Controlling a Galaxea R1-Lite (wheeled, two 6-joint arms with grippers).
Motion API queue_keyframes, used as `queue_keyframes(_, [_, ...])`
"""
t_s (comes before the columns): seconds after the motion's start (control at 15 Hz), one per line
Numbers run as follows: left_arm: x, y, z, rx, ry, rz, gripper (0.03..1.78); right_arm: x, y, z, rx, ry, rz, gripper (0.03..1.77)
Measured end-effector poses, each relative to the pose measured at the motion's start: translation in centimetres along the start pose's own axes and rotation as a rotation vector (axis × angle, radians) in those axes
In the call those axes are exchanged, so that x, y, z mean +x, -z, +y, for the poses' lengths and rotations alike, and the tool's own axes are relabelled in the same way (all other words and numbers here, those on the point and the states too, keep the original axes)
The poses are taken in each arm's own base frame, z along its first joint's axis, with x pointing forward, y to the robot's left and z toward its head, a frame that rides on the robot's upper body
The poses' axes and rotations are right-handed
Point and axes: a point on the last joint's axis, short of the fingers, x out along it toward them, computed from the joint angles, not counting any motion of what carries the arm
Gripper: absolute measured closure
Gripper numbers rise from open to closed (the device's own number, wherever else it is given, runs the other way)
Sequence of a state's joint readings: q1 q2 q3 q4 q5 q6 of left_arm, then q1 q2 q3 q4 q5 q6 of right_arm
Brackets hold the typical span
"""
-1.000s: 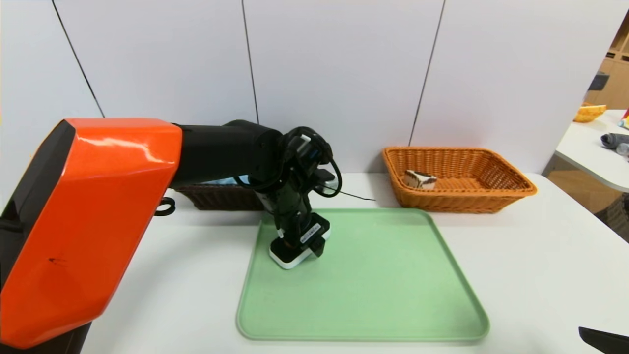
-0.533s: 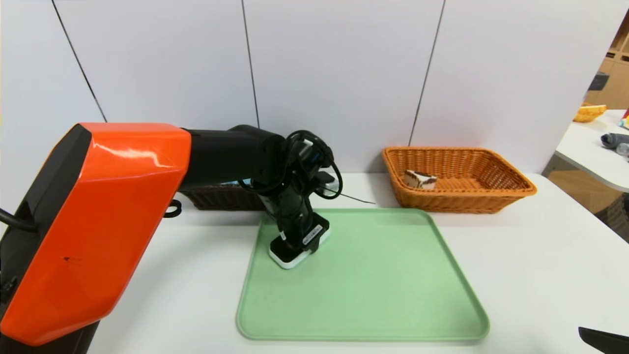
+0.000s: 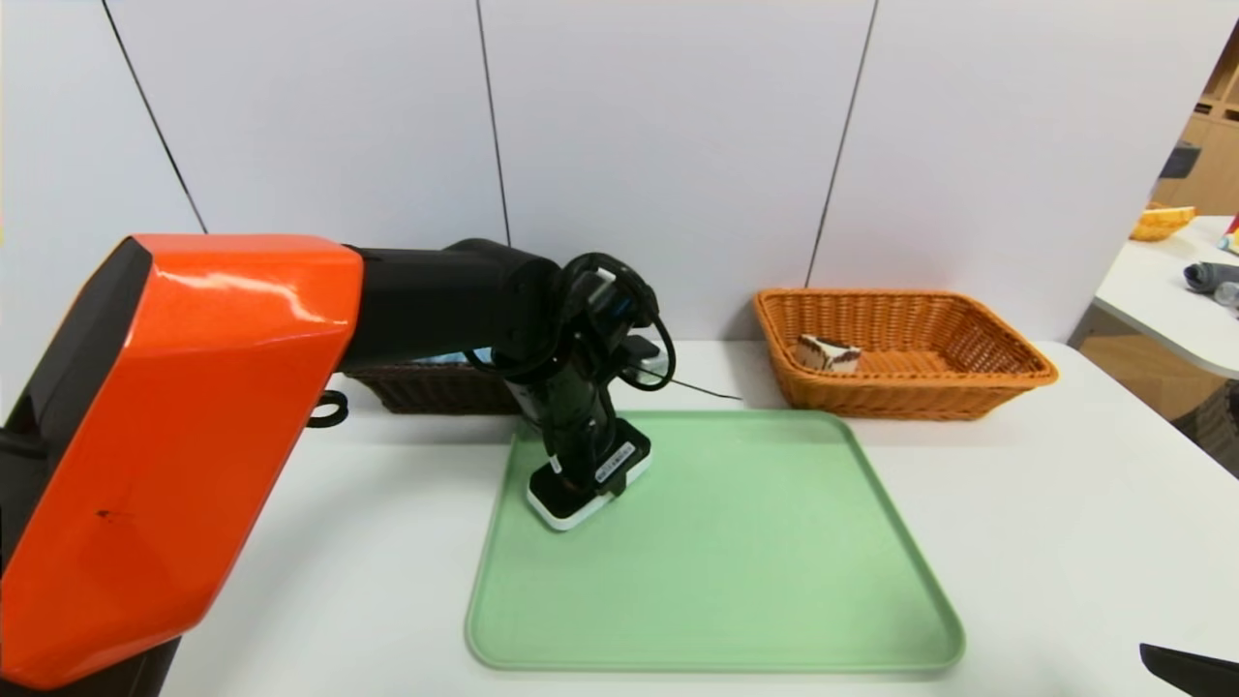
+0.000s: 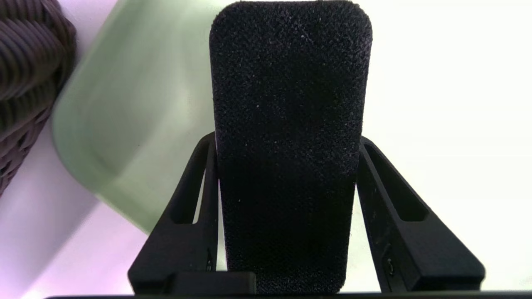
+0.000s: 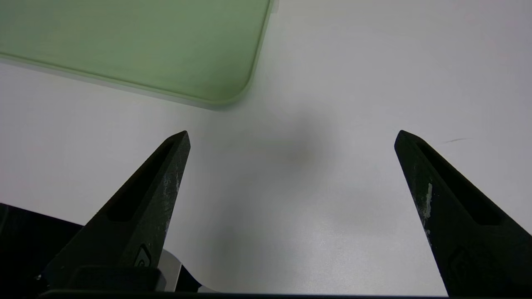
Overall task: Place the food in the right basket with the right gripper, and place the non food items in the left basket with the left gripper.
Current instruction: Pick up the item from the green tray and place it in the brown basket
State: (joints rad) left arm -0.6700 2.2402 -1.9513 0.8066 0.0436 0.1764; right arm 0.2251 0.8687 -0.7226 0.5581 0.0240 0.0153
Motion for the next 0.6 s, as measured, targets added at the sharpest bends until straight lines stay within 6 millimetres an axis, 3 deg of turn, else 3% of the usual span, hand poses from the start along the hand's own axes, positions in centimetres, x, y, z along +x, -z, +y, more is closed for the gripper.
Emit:
queue_keyframes(0.33, [-5.6,-1.2,-4.5,0.059,0.031,-0.163,0.98,-0.1,0.5,0.0,0.002,0.000,0.001,0.10])
queue_keyframes(0.6, [-8.8,-1.3,-5.2,0.050,0.010,-0.248,0.98,-0.2,0.5,0.0,0.000,0.000,-0.004,0.10])
